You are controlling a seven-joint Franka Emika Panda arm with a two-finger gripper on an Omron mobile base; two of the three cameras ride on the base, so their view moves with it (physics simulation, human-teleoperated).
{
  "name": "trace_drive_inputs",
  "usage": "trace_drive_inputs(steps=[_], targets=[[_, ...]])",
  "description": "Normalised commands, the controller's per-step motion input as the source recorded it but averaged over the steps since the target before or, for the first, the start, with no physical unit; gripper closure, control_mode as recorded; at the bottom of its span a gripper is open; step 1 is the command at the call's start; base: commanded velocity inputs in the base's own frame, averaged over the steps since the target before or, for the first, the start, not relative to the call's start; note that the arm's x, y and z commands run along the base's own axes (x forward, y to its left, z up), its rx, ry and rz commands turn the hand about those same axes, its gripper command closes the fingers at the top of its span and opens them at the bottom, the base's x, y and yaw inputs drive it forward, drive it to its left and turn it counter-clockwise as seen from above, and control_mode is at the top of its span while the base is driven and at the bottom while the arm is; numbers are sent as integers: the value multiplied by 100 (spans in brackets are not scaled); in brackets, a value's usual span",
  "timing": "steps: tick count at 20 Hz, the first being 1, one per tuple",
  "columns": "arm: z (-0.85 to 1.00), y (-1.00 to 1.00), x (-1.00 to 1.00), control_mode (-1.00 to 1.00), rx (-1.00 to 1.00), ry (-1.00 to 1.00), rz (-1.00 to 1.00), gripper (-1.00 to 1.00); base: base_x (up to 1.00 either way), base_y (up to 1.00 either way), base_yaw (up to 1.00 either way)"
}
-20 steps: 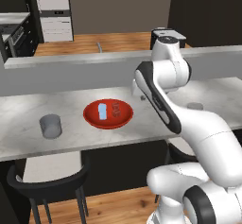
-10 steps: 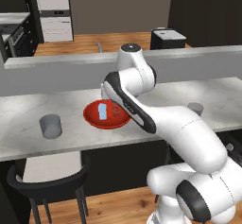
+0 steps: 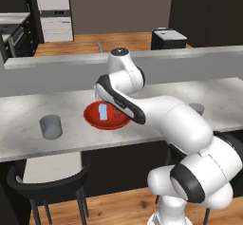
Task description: There are four ice cubes in the ice bowl. Place two ice cubes in each glass of water.
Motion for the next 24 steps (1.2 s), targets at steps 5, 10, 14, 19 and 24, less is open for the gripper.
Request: trace_drive_inputs(steps=[5, 10, 14, 19, 24], targets=[[-52, 0, 20, -100, 0, 0, -7, -100, 0, 0, 0], [-56, -1, 46, -100, 0, 0, -8, -100, 0, 0, 0], [-46, 0, 61, -100, 3, 0, -8, -100, 0, 0, 0], [-13, 3, 59, -100, 4, 1, -9, -100, 0, 0, 0], [-12, 4, 46, -100, 1, 1, -6, -100, 0, 0, 0]])
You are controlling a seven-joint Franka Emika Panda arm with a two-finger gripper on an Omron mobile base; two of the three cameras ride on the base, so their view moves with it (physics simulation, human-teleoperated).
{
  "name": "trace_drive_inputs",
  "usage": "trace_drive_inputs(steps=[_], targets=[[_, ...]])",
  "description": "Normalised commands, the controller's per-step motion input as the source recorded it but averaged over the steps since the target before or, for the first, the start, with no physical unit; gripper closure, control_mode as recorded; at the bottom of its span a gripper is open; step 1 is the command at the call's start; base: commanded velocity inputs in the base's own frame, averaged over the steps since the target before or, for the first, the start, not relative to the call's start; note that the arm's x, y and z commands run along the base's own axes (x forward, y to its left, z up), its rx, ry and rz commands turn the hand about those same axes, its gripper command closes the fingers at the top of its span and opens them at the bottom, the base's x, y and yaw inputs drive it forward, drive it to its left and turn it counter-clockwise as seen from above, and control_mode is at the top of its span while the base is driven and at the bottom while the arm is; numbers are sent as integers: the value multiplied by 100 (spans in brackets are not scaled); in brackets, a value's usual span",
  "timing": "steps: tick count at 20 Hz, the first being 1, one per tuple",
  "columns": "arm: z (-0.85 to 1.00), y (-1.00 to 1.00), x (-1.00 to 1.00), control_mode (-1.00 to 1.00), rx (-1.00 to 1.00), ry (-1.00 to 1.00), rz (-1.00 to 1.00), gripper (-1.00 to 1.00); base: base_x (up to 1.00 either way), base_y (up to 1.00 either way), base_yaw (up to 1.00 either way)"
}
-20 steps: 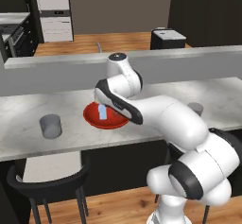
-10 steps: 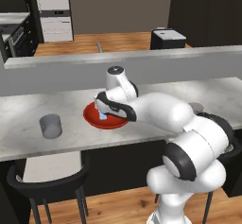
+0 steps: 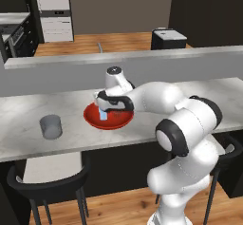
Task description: There are four ice cubes in the ice bowl. Place two ice cubes in each glass of water.
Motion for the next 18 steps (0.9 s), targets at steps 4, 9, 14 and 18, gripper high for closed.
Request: trace_drive_inputs(steps=[4, 9, 14, 18], targets=[[-7, 17, 35, -100, 5, 1, -7, -100, 0, 0, 0], [-10, 20, 11, -100, 4, 5, -6, -100, 0, 0, 0], [-23, 3, 2, -100, 1, 5, -2, -100, 0, 0, 0], [-28, 0, 5, -100, 0, 4, 0, -100, 0, 0, 0]])
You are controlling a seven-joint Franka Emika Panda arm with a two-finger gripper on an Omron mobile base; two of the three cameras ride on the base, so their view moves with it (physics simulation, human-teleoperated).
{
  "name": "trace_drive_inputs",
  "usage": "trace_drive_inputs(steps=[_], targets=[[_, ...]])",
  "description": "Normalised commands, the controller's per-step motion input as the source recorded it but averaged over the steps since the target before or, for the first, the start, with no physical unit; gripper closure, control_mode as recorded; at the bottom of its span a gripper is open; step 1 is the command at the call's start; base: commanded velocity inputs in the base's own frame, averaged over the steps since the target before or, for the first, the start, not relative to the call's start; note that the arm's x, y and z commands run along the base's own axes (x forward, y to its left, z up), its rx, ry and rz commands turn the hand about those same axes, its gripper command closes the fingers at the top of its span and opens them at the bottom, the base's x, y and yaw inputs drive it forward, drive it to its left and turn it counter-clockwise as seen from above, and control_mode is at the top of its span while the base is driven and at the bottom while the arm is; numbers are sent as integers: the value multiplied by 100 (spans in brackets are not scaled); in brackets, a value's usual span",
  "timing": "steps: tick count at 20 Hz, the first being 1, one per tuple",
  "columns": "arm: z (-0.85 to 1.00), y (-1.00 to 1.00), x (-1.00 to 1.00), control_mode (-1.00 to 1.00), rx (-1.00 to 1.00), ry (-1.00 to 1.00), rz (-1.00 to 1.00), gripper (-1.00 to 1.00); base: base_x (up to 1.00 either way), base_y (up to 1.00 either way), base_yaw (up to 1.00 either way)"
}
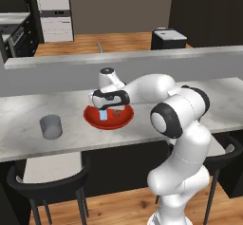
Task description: There are four ice cubes in the ice bowl. Place two ice cubes in each glass of water.
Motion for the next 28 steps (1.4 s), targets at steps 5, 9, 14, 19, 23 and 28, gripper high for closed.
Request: trace_drive_inputs(steps=[5, 9, 14, 19, 23, 28], targets=[[-21, 0, 8, -100, 0, 3, 0, -100, 0, 0, 0], [-17, 0, 0, -100, 0, 1, 0, -100, 0, 0, 0], [-16, 0, 9, -100, 0, 2, 0, -100, 0, 0, 0], [-8, 0, 23, -100, 0, 2, 0, -100, 0, 0, 0], [-12, 1, 34, -100, 0, 3, 0, -100, 0, 0, 0], [-15, 21, 41, -100, 0, 4, 0, -100, 0, 0, 0]])
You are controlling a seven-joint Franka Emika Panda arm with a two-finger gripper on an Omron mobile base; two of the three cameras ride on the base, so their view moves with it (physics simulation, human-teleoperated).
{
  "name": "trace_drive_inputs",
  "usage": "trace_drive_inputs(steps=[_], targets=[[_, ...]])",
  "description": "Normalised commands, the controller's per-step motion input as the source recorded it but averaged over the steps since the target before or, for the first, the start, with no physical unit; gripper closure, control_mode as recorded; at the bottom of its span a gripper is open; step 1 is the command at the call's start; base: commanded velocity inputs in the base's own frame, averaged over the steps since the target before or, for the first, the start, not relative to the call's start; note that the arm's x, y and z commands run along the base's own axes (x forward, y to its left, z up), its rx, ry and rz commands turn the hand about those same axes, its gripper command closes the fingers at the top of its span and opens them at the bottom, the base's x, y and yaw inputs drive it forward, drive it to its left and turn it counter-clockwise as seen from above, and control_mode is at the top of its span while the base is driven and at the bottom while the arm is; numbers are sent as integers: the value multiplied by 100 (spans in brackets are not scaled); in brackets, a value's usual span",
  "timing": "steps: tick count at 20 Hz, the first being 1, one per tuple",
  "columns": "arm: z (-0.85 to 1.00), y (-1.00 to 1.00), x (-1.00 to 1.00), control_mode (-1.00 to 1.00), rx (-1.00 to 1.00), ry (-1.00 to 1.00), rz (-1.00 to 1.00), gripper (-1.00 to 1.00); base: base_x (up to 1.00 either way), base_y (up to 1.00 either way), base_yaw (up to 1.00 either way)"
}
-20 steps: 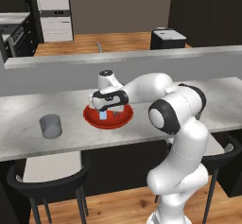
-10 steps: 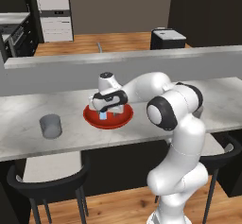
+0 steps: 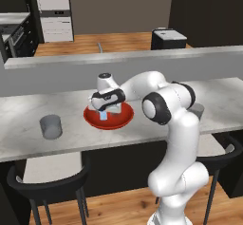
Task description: There are four ice cubes in the ice bowl. Place two ice cubes in each glass of water.
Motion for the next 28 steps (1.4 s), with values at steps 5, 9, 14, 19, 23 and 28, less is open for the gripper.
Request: trace_drive_inputs(steps=[5, 9, 14, 19, 23, 28], targets=[[-19, 22, 33, -100, 0, 5, 0, -100, 0, 0, 0], [-20, 11, 21, -100, 0, 5, 0, -100, 0, 0, 0], [-8, 0, 3, -100, -1, 5, 0, -100, 0, 0, 0], [-4, 0, -14, -100, -1, 6, 0, -100, 0, 0, 0], [-16, -1, -23, -100, -1, 4, 0, -100, 0, 0, 0], [-16, -21, -27, -100, -3, 0, 0, -100, 0, 0, 0]])
